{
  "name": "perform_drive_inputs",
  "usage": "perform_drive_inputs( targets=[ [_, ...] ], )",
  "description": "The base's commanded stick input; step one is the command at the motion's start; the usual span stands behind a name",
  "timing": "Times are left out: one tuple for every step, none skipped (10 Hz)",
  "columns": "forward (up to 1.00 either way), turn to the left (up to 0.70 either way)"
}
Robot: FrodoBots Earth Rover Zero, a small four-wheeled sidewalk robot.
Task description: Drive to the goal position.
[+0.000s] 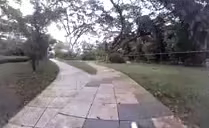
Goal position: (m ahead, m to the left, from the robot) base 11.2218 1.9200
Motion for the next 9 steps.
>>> perform_drive_inputs(
  targets=[
    [0.70,0.00],
    [0.70,0.00],
    [0.70,0.00],
    [0.70,0.00],
    [0.70,0.00],
    [0.70,-0.01],
    [0.70,-0.03],
    [0.70,-0.05],
    [0.70,-0.06]
  ],
)
